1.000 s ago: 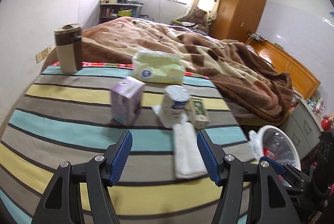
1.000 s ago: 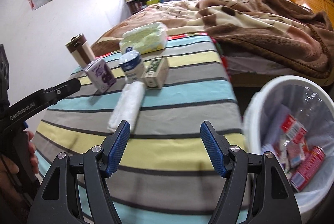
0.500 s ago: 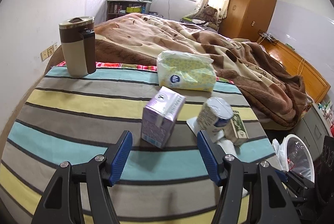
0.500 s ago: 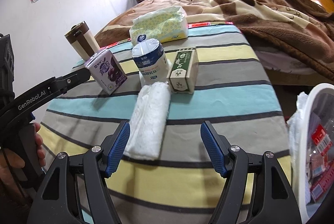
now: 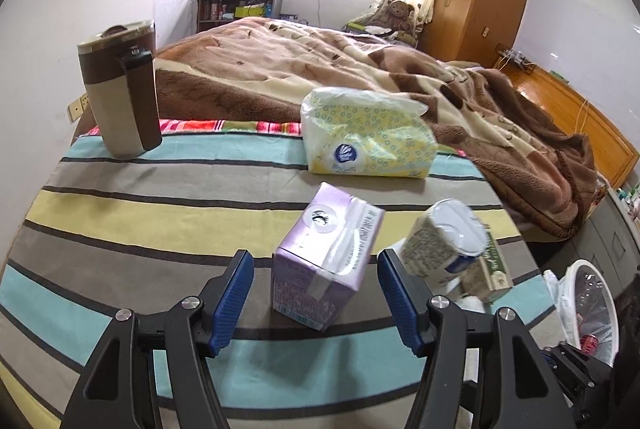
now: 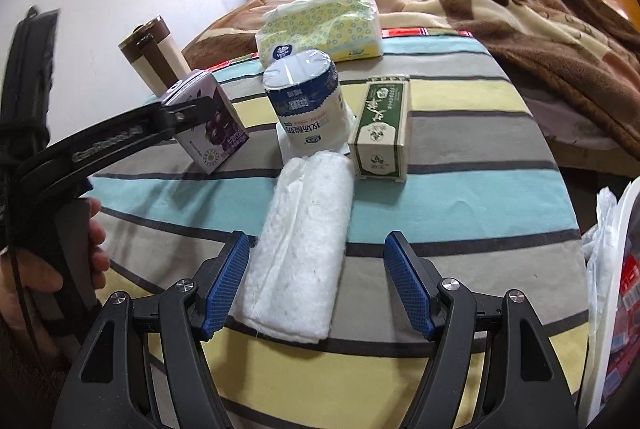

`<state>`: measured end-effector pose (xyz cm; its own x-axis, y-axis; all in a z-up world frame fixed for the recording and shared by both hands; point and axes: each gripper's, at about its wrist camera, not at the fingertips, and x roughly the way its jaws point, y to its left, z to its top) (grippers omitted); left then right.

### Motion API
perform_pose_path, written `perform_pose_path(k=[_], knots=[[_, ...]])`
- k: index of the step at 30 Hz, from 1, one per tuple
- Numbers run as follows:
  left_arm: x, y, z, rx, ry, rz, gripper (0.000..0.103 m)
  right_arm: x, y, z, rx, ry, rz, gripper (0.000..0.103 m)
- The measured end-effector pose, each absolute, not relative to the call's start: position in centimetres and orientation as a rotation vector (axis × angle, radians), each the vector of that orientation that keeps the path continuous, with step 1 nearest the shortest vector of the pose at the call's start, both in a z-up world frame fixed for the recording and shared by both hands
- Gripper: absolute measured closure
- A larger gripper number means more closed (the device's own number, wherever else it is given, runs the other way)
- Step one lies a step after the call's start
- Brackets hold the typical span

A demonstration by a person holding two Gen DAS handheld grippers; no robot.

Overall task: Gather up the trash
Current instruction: 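Grasp the purple juice box with the left tool while the right tool grasps the white folded tissue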

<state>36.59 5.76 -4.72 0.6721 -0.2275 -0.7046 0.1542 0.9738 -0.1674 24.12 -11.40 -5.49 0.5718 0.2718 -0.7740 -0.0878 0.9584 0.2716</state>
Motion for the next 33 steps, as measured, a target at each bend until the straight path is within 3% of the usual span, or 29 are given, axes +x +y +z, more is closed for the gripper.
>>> perform_pose_path(k=[7, 11, 14, 29, 33], knots=[[37.3, 5.4, -5.4, -0.075, 0.817, -0.217, 0.039, 24.1, -11.2, -5.5, 0.193, 0.936, 0.203, 0.032], [37.6, 5.4, -5.7, -0.083, 0.826, -0.211, 0.040, 24.1, -11.3, -5.5, 0.200, 0.937, 0.208, 0.046], [37.5, 5.4, -5.7, -0.072, 0.818, -0.210, 0.057, 24.0, -11.2, -5.5, 0.217, 0.939, 0.230, 0.060], [35.7, 4.9, -4.9, -0.053, 0.799, -0.212, 0.065, 22.7, -11.8, -4.9, 0.256, 0.900, 0.242, 0.085], [34.9, 4.9, -4.7, -0.052, 0.799, -0.214, 0.065, 22.2, -12.0, -4.7, 0.255, 0.890, 0.240, 0.086]])
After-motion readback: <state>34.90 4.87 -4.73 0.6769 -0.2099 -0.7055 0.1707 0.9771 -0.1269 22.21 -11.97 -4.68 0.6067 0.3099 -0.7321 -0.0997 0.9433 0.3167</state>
